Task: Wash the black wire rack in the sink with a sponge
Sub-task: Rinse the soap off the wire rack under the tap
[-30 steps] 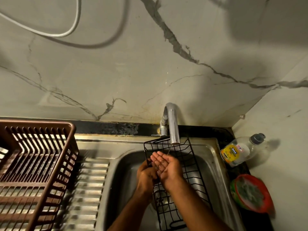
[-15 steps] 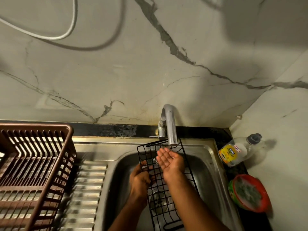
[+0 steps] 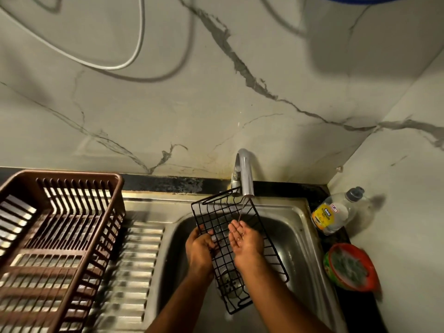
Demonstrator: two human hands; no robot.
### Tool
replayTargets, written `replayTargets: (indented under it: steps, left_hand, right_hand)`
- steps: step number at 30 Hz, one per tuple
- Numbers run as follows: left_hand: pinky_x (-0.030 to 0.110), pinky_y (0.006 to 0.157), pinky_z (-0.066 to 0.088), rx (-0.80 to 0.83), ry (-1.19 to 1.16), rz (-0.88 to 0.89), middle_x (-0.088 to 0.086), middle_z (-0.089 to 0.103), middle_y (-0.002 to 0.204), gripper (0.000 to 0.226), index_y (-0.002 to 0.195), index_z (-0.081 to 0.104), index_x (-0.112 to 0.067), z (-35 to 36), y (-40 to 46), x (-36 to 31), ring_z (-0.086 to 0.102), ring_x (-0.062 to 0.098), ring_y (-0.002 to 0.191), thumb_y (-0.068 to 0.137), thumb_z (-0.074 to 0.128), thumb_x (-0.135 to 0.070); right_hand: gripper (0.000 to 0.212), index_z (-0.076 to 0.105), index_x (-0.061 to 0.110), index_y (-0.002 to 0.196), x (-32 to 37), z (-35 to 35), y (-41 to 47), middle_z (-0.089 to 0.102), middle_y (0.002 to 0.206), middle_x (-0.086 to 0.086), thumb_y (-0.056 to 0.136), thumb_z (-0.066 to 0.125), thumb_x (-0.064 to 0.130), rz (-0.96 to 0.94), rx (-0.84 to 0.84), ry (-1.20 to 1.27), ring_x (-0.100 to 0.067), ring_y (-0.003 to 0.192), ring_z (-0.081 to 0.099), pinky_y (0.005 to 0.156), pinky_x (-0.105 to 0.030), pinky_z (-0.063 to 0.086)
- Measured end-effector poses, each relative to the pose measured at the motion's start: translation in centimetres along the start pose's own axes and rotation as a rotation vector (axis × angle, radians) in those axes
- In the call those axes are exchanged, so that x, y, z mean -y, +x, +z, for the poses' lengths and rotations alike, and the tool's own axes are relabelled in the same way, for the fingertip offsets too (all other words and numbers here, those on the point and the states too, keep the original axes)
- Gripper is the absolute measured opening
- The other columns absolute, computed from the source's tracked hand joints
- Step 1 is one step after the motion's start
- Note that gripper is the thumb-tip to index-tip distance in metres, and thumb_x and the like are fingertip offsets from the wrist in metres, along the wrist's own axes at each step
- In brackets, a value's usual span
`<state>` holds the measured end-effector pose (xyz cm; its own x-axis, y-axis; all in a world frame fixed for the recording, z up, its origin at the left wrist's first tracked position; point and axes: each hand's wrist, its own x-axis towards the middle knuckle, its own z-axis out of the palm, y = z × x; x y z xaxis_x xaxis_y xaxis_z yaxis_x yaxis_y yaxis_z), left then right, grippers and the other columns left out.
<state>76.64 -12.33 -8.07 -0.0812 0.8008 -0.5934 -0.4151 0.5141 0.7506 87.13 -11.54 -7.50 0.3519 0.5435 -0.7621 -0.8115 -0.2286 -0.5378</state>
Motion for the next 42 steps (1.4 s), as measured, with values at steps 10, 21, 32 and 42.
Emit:
replayTargets:
  steps: [10, 21, 32, 42]
  left_hand:
    - [0.037, 0.063, 0.052, -0.086, -0.075, 0.06, 0.017, 0.069, 0.103, 0.039, 0.127, 0.059, -0.006, 2.4, -2.0, -0.2, 0.062, 0.022, 0.067, 0.091, 0.045, 0.003]
    - [0.039, 0.072, 0.051, -0.191, -0.163, 0.099, 0.01, 0.063, 0.113, 0.047, 0.133, 0.053, -0.013, 3.8, -2.3, 0.2, 0.063, 0.03, 0.091, 0.093, 0.039, 0.006]
    - [0.06, 0.095, 0.044, -0.072, -0.053, 0.088, 0.011, 0.065, 0.111, 0.035, 0.129, 0.058, -0.015, -0.4, -3.5, -0.3, 0.061, 0.032, 0.112, 0.096, 0.053, -0.021]
    - [0.048, 0.088, 0.046, 0.25, 0.325, -0.104, 0.025, 0.066, 0.118, 0.05, 0.126, 0.064, -0.004, -4.6, -1.2, -6.9, 0.059, 0.039, 0.106, 0.087, 0.063, -0.035]
  right_hand:
    - [0.036, 0.062, 0.003, 0.123, 2.9, 1.0, 0.1, 0.072, 0.115, -0.015, 0.107, 0.033, 0.016, 0.051, 0.214, 0.26, -0.026, 0.105, 0.069, 0.1, -0.039, 0.05]
    - [0.047, 0.057, 0.024, 0.134, 4.0, -8.7, -5.8, 0.059, 0.132, 0.001, 0.09, 0.068, 0.013, -0.725, 0.083, -0.935, -0.012, 0.115, 0.056, 0.083, -0.014, 0.044]
    - [0.043, 0.046, 0.028, 0.12, 7.6, -10.2, -2.9, 0.056, 0.12, -0.004, 0.092, 0.051, -0.004, -0.2, 0.26, -0.824, -0.027, 0.097, 0.068, 0.061, -0.043, 0.062]
    - [0.055, 0.055, 0.039, 0.127, 13.2, -8.3, -0.4, 0.068, 0.108, 0.005, 0.087, 0.048, 0.002, -0.438, 0.363, -1.31, -0.023, 0.084, 0.072, 0.065, -0.048, 0.063]
